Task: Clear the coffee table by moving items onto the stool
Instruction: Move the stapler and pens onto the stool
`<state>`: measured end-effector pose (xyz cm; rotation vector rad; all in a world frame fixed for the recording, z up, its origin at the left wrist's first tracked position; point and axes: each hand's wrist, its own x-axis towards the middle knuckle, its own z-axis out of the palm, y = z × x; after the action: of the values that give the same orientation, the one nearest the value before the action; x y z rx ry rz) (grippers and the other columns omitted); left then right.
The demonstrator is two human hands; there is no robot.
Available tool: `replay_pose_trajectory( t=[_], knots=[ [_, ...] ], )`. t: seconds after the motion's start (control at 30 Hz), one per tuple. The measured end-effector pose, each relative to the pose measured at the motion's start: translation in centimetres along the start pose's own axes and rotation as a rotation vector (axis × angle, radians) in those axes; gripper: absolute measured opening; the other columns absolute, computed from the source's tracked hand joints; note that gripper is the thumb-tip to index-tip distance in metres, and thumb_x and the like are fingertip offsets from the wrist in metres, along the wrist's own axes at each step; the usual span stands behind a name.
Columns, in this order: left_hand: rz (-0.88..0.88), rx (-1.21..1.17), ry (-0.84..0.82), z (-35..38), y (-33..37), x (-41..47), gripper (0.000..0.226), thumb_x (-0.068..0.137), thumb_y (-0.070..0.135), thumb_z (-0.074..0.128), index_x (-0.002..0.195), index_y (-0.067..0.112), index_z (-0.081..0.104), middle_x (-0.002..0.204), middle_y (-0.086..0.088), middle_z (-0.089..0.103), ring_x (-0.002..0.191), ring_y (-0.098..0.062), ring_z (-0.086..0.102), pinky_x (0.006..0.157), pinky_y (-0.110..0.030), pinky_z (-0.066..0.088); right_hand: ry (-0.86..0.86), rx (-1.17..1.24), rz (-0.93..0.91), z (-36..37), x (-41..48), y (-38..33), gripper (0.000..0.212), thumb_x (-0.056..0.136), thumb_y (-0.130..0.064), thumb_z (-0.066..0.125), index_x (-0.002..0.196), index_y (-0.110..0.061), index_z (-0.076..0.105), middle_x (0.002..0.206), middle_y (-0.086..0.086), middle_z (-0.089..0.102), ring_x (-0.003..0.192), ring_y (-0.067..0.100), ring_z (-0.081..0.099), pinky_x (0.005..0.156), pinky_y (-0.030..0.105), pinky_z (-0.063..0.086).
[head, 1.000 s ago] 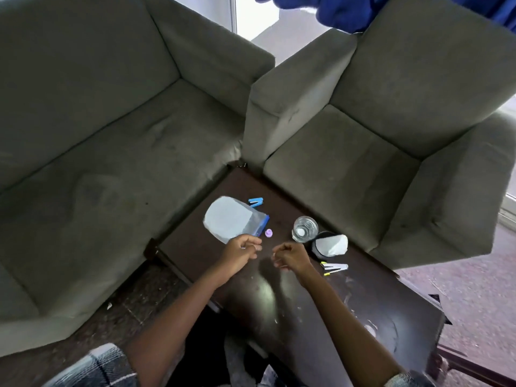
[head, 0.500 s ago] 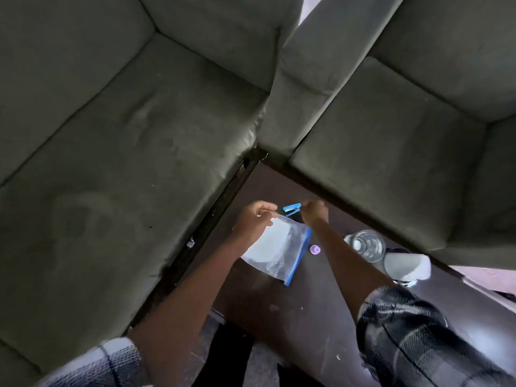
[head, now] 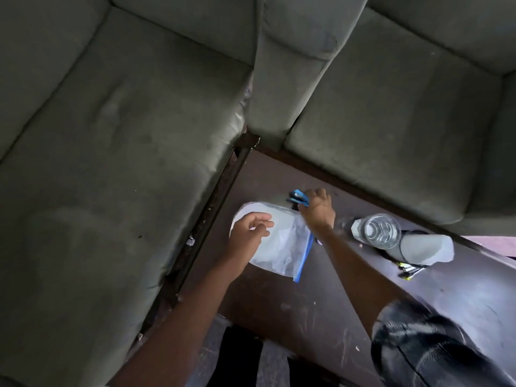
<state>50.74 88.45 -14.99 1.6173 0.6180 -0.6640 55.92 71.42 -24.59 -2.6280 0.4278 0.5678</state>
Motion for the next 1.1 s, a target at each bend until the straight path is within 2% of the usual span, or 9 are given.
replay_pose_trajectory(
  t=[0.23,0.37,0.47,0.63,0.7,0.77,0.83,0.97,1.1],
  knots=[
    [-0.097,-0.126,0.006,6.6,0.9,-2.4,0.033,0.089,0.016,0.059,0.122,0.016,0.053,0.109,-0.002,0.060,0.102,-0.018,0.058,0.077,-0.026,0.047,0.065,0.342,0.064,-5.6,-10.4,0.7,0.030,0.080,-0.025,0.067,0.102,-0.006,0.060,0.106,0.010,0.059,0.096,0.028,0.058,0.072,0.031,0.041],
    [-0.180,-0.150,-0.093,11.6,0.0,-5.5,0.014,0.088,0.023,0.061,0.100,0.017,0.061,0.092,-0.005,0.062,0.076,-0.013,0.059,0.056,-0.017,0.047,0.026,0.475,0.123,-7.5,-15.9,3.8,0.023,0.081,-0.022,0.067,0.092,-0.003,0.060,0.096,0.010,0.059,0.085,0.026,0.061,0.069,0.036,0.047],
    [-0.190,-0.100,-0.135,15.3,-1.1,-7.3,0.007,0.087,0.020,0.063,0.093,0.016,0.063,0.088,-0.005,0.063,0.070,-0.009,0.057,0.059,-0.020,0.051,0.010,0.530,0.200,-8.7,-18.2,7.6,0.023,0.079,-0.022,0.068,0.086,-0.002,0.061,0.089,0.008,0.057,0.079,0.025,0.059,0.071,0.038,0.048],
    [-0.223,-0.055,-0.168,21.1,-2.1,-9.5,0.013,0.086,0.016,0.064,0.098,0.014,0.060,0.085,-0.004,0.060,0.072,-0.009,0.056,0.056,-0.018,0.051,-0.124,0.667,0.203,-11.7,-20.5,15.8,0.016,0.073,-0.005,0.070,0.088,-0.005,0.072,0.073,-0.002,0.066,0.054,-0.001,0.056,0.056,0.012,0.041],
    [-0.223,-0.009,-0.194,23.1,-2.5,-10.0,0.016,0.086,0.016,0.064,0.101,0.013,0.060,0.093,-0.007,0.060,0.078,-0.014,0.059,0.057,-0.018,0.050,-0.132,0.589,0.216,-12.1,-20.6,19.2,0.021,0.074,0.000,0.064,0.092,-0.007,0.073,0.072,-0.006,0.065,0.059,-0.005,0.057,0.055,0.010,0.039],
    [-0.214,0.059,-0.212,24.9,-2.8,-10.4,0.021,0.086,0.018,0.065,0.106,0.012,0.061,0.096,-0.008,0.060,0.086,-0.017,0.059,0.055,-0.017,0.050,-0.093,0.511,0.265,-11.7,-20.0,22.7,0.017,0.073,-0.002,0.063,0.087,-0.003,0.072,0.081,0.007,0.070,0.077,0.015,0.065,0.063,0.022,0.044],
    [-0.200,0.107,-0.221,26.5,-3.0,-10.6,0.022,0.086,0.018,0.065,0.107,0.011,0.062,0.095,-0.007,0.061,0.085,-0.017,0.059,0.057,-0.017,0.050,-0.061,0.383,0.307,-10.6,-18.3,25.8,0.019,0.074,-0.009,0.065,0.092,-0.005,0.070,0.102,0.016,0.066,0.100,0.032,0.060,0.077,0.034,0.047],
    [-0.163,0.197,-0.231,28.4,-3.6,-10.2,0.026,0.086,0.019,0.065,0.110,0.009,0.062,0.095,-0.007,0.063,0.087,-0.017,0.061,0.060,-0.018,0.050,-0.121,0.077,0.240,-9.2,-14.2,28.9,0.049,0.084,-0.012,0.058,0.130,-0.014,0.044,0.147,0.006,0.028,0.124,0.036,0.034,0.096,0.049,0.043],
    [-0.113,0.228,-0.212,28.8,-4.1,-9.6,0.028,0.087,0.019,0.064,0.113,0.008,0.061,0.098,-0.007,0.063,0.091,-0.019,0.062,0.062,-0.018,0.049,-0.226,-0.169,0.029,-7.9,-11.0,30.2,0.071,0.090,-0.004,0.046,0.149,-0.019,0.011,0.159,-0.002,-0.001,0.131,0.034,0.030,0.091,0.049,0.048]
  ],
)
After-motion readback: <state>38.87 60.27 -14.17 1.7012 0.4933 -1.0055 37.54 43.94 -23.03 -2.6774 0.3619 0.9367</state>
